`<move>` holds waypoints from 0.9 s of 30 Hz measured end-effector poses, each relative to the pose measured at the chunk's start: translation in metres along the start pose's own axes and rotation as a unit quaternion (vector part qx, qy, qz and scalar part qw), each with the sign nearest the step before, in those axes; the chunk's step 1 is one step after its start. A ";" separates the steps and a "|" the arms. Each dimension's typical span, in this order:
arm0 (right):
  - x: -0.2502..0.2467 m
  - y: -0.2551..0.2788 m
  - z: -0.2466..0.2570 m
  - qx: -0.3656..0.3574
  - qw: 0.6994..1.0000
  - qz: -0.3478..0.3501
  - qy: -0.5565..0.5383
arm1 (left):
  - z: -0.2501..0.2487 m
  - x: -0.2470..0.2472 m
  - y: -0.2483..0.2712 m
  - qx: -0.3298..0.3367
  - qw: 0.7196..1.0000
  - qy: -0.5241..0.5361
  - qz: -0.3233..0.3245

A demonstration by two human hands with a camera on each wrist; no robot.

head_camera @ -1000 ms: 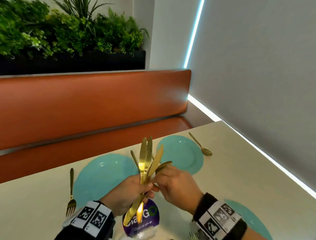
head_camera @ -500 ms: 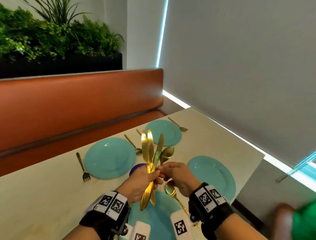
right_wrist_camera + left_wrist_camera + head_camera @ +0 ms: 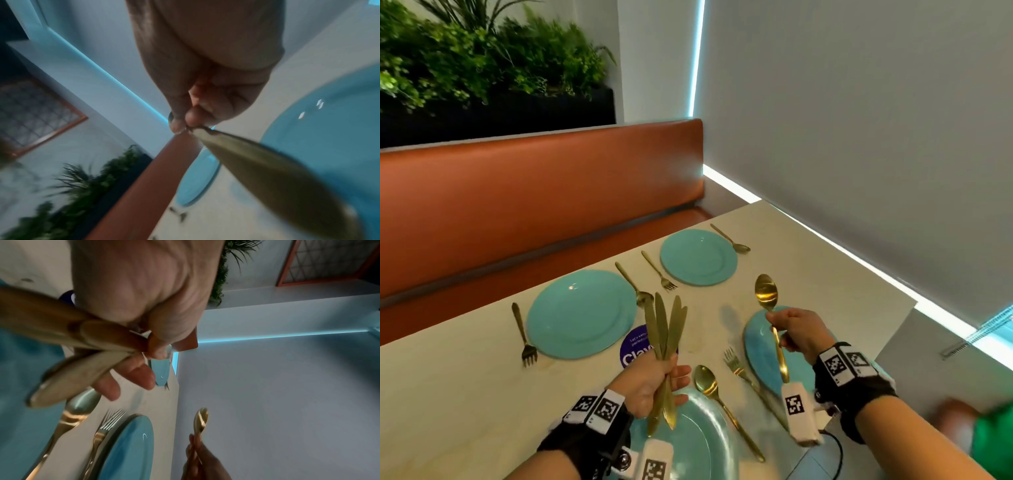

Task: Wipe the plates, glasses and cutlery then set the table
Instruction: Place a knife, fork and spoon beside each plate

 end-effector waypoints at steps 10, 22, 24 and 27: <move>-0.143 -0.136 0.003 0.021 0.928 -0.118 0.353 | -0.030 0.028 -0.058 -0.027 0.999 0.022 -0.023; -0.152 -0.187 -0.040 0.067 0.895 -0.078 0.435 | -0.067 0.032 -0.091 0.033 0.997 0.010 -0.066; -0.152 -0.193 -0.041 0.060 0.892 -0.083 0.440 | -0.068 0.032 -0.096 0.039 0.997 0.007 -0.067; -0.150 -0.198 -0.042 0.049 0.889 -0.084 0.448 | -0.066 0.032 -0.101 0.043 0.996 0.006 -0.074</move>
Point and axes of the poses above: each hand's wrist, its own y-axis away from the middle knuckle, its own x-axis out of the palm, z = x × y, the point moved 10 cm from there along -y, towards the middle knuckle, and after that the axes turned 15 degrees about -y, right-handed, at the moved point
